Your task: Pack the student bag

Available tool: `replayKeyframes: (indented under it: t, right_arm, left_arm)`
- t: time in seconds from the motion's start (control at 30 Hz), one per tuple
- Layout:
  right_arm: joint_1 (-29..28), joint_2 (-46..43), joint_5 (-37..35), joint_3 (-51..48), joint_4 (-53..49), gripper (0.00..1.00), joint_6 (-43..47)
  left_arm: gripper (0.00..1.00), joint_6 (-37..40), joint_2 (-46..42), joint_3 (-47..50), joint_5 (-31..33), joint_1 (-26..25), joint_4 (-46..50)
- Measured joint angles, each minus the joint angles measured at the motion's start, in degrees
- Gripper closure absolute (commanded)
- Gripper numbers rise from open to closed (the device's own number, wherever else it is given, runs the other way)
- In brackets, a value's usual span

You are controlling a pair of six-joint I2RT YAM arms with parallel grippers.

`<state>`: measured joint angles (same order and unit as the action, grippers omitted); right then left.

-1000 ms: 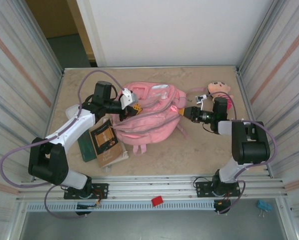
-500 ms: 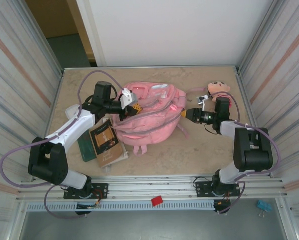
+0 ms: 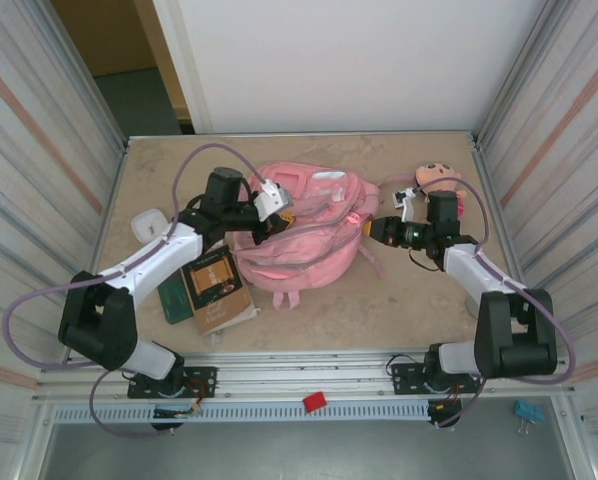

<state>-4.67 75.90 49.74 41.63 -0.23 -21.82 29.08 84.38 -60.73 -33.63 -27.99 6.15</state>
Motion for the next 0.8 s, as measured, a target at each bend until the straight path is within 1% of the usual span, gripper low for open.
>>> replayKeyframes:
  t: [0.07,0.2,0.33,0.43,0.6,0.8]
  right_arm:
    - [-2.32,-2.36,-4.04,2.23,-4.81,1.00,1.44]
    - [-7.78,-5.68,-11.91,5.99,-12.52,1.00,3.06]
    - [-15.32,-8.11,-19.58,9.55,-20.02,1.00,3.06]
    - [-21.24,-9.92,-24.13,11.61,-23.52,1.00,2.36]
    - [-29.29,-10.93,-33.38,13.00,-26.47,1.00,-2.58]
    - [-38.86,-8.33,-43.41,15.52,-27.78,1.00,-9.31]
  left_arm:
    - [1.00,-2.56,1.09,-0.92,4.07,-2.27,-0.66]
    - [1.00,-7.39,3.58,-3.72,8.98,-4.09,-1.84]
    - [1.00,-11.06,6.60,-7.45,14.34,-5.16,-2.12]
    - [1.00,-13.53,8.24,-9.01,17.27,-6.05,-2.60]
    - [1.00,-17.40,8.98,-9.44,19.69,-6.64,-3.08]
    - [1.00,-20.39,9.49,-9.44,20.94,-7.96,-3.43]
